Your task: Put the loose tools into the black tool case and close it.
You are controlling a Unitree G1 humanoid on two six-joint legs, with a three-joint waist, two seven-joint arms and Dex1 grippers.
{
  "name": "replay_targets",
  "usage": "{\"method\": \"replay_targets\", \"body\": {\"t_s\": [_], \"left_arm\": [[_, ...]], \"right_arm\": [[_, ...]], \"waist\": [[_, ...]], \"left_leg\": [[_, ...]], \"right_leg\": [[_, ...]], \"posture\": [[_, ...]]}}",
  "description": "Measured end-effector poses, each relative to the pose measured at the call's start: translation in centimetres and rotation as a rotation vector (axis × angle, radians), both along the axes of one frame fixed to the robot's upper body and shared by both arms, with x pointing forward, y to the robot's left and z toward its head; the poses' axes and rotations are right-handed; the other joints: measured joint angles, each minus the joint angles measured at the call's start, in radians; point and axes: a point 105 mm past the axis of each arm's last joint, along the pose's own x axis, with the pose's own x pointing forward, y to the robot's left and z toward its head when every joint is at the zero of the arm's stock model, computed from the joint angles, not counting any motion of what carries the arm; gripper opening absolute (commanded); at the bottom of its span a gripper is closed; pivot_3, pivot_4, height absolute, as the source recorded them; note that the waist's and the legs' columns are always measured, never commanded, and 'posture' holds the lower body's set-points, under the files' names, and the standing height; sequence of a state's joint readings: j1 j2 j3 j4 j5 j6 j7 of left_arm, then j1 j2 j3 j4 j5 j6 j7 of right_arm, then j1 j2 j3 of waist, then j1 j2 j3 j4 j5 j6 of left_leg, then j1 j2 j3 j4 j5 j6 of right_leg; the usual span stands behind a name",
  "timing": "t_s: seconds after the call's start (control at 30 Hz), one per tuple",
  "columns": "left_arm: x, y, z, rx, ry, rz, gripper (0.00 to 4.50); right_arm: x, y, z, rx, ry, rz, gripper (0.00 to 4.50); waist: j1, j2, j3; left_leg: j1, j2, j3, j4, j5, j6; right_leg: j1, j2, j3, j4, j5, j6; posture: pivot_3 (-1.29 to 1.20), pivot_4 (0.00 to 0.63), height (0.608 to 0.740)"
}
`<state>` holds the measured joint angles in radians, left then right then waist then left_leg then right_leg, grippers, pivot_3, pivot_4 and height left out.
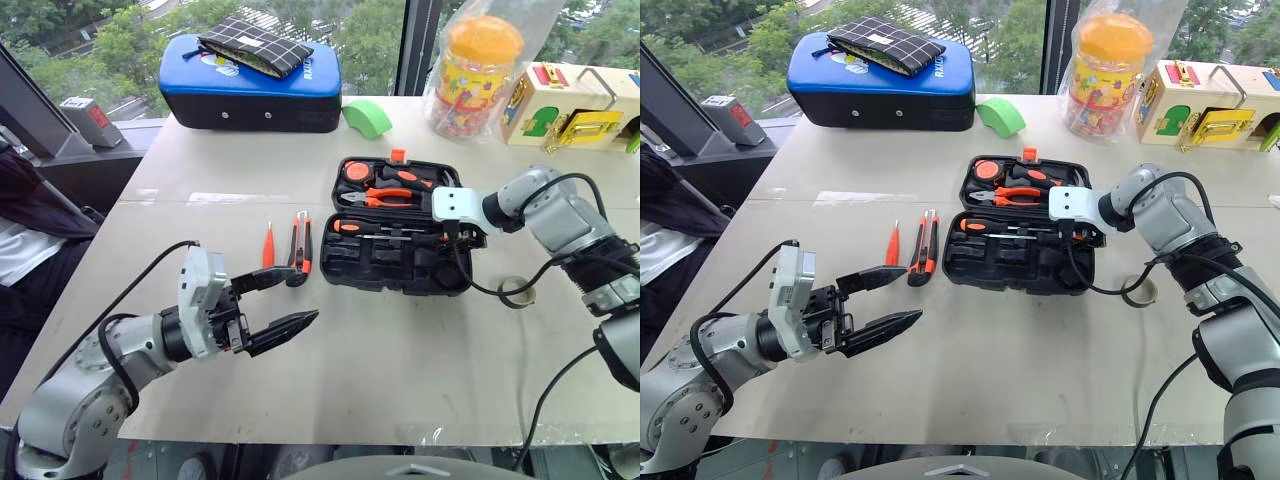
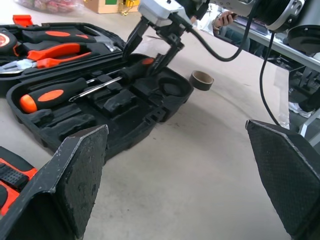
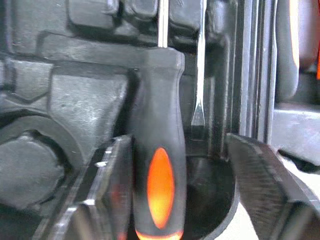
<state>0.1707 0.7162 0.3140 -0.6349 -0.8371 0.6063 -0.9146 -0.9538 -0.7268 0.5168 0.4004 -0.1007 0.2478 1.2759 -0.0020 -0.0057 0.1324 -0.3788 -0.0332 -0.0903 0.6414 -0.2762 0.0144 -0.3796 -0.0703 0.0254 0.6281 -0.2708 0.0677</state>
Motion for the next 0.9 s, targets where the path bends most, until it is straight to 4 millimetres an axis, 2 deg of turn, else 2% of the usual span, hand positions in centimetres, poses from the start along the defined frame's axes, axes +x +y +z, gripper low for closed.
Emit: {"method": "replay_targets", "body": {"t_s": [0.07,0.1,0.17,0.27,0.33,0.37,0.47,0.57,0.63,0.77,0.83,0.9], "left_arm": [[0.1,0.2,-0.1,0.004,0.0,0.004,4.5],[0.2,0.3,-0.2,0.004,0.003,0.01,4.5],[0.3,0.4,-0.3,0.004,0.004,0.014,4.5],[0.5,0.5,-0.4,0.008,-0.003,0.016,4.5],[0.5,0.7,-0.6,0.011,0.0,0.023,4.5],[0.6,0.8,-0.6,0.011,0.001,0.025,4.5],[0.6,1.0,-0.9,0.022,0.0,0.033,4.5],[0.6,1.3,-1.2,0.037,0.001,0.041,4.5],[0.8,1.6,-1.3,0.052,-0.008,0.058,4.5],[1.3,2.2,-1.7,0.07,-0.034,0.126,4.5],[2.4,2.9,-2.0,0.076,-0.055,0.251,4.5],[3.3,3.8,-2.6,0.075,-0.049,0.366,4.5]], "right_arm": [[-1.1,0.2,0.6,0.07,0.063,0.026,3.49],[-1.7,0.5,0.8,0.114,0.096,0.036,3.24],[-2.3,1.0,1.5,0.222,0.143,0.023,2.55],[-2.3,1.2,2.9,0.425,0.158,-0.06,1.19],[-2.2,1.3,2.7,0.536,0.13,-0.135,0.26],[-2.2,1.4,2.4,0.548,0.13,-0.149,0.08],[-2.0,1.7,0.0,0.587,0.1,-0.251,0.08],[-2.2,2.0,-3.1,0.505,0.041,-0.282,0.08],[-2.2,2.4,-3.5,0.44,-0.037,-0.235,0.08],[-2.4,2.1,-3.7,0.439,-0.076,-0.234,0.08],[-3.3,1.9,-2.9,0.531,-0.079,-0.233,0.08],[-4.6,2.9,-2.4,0.651,-0.053,-0.199,0.08]], "waist": [[-0.002,0.0,0.0],[-0.005,0.001,0.0],[-0.009,0.001,0.001],[-0.011,0.001,0.0],[-0.01,0.0,0.0],[-0.01,0.0,0.0],[-0.01,0.001,0.0],[-0.011,0.002,-0.001],[-0.014,0.0,-0.005],[-0.009,-0.002,-0.006],[-0.002,-0.002,-0.006],[-0.001,-0.002,-0.006]], "left_leg": [[0.0,0.0,0.0,-0.002,0.0,0.0],[-0.001,0.001,0.0,-0.002,0.0,0.0],[-0.001,0.001,0.0,-0.002,0.0,0.0],[0.0,0.001,0.001,-0.003,0.0,0.0],[0.0,0.001,0.0,-0.003,0.0,0.0],[0.0,0.001,0.0,-0.003,0.0,0.0],[0.0,0.001,0.001,-0.003,0.0,-0.001],[0.0,0.0,0.002,-0.003,0.001,-0.001],[0.004,0.0,0.004,-0.003,0.001,-0.001],[0.007,0.0,0.004,-0.004,-0.001,0.001],[0.007,0.0,0.003,-0.004,-0.001,0.002],[0.004,0.001,0.002,-0.004,0.0,0.001]], "right_leg": [[0.0,0.0,0.0,-0.001,0.0,0.0],[0.0,0.0,0.0,-0.001,0.0,0.0],[-0.001,0.0,0.001,-0.001,0.0,0.0],[0.0,0.0,0.003,-0.001,0.0,0.0],[0.0,0.0,0.004,0.0,0.0,0.0],[0.0,0.0,0.003,0.0,0.0,0.0],[-0.001,0.0,0.004,0.0,0.0,0.0],[-0.002,0.0,0.004,0.001,0.0,0.0],[0.0,0.0,0.003,0.002,0.0,0.0],[0.003,0.0,0.003,0.002,0.0,0.0],[0.003,0.0,0.003,0.002,0.0,0.0],[0.001,0.0,0.004,0.003,0.0,0.0]], "posture": [[0.0,0.15,0.74],[0.0,0.15,0.74],[0.0,0.15,0.74],[0.0,0.15,0.74],[0.0,0.15,0.74],[0.0,0.15,0.74],[0.0,0.15,0.74],[0.0,0.15,0.74],[0.0,0.15,0.74],[0.0,0.15,0.74],[0.0,0.15,0.74],[0.0,0.15,0.74]]}}
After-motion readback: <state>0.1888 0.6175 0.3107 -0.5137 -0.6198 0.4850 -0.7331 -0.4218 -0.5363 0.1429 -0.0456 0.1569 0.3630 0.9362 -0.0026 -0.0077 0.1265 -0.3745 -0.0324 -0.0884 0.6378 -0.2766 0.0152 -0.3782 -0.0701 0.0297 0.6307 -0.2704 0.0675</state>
